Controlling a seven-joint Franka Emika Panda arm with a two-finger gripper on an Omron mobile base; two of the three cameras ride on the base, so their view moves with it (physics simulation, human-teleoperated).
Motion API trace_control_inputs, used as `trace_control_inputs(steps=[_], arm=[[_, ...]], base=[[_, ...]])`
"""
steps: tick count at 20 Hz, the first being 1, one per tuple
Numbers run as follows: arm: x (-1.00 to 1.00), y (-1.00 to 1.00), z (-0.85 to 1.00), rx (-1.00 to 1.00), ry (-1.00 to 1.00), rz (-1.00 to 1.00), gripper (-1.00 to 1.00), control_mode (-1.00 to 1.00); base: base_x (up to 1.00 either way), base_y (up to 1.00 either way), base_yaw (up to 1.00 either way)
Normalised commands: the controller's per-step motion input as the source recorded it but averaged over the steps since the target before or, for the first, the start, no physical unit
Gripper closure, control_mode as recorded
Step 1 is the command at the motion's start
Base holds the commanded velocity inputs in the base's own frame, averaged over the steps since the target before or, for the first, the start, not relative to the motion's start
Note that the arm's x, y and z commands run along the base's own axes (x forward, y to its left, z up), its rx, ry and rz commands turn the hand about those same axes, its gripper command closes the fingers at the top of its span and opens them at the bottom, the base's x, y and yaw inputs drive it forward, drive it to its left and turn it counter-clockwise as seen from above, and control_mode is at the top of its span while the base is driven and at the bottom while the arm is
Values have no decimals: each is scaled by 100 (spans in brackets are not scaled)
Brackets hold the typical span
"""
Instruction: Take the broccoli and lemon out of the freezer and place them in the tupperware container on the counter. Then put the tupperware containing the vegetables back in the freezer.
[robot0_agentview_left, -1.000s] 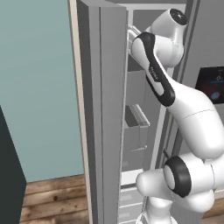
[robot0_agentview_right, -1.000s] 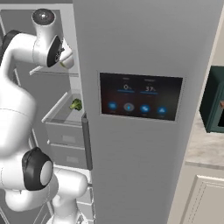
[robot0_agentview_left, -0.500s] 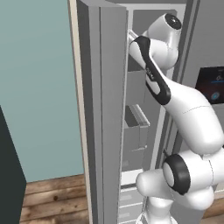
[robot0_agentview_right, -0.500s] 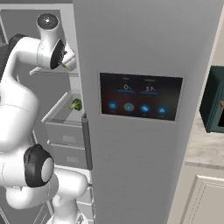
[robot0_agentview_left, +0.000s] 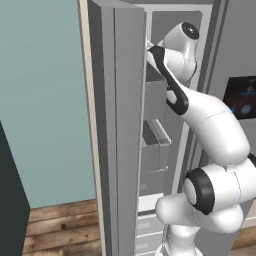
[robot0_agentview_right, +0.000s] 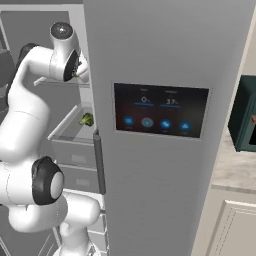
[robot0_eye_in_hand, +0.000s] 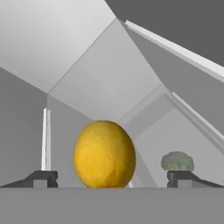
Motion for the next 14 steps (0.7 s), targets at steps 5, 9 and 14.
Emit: trace_control_inputs(steps=[5, 9, 14], arm=[[24, 0, -8, 0, 0, 0, -100, -100], [16, 2, -8, 0, 0, 0, -100, -100], [14, 8, -9, 0, 0, 0, -100, -100]], base=[[0, 0, 0], [0, 0, 0], [0, 0, 0]])
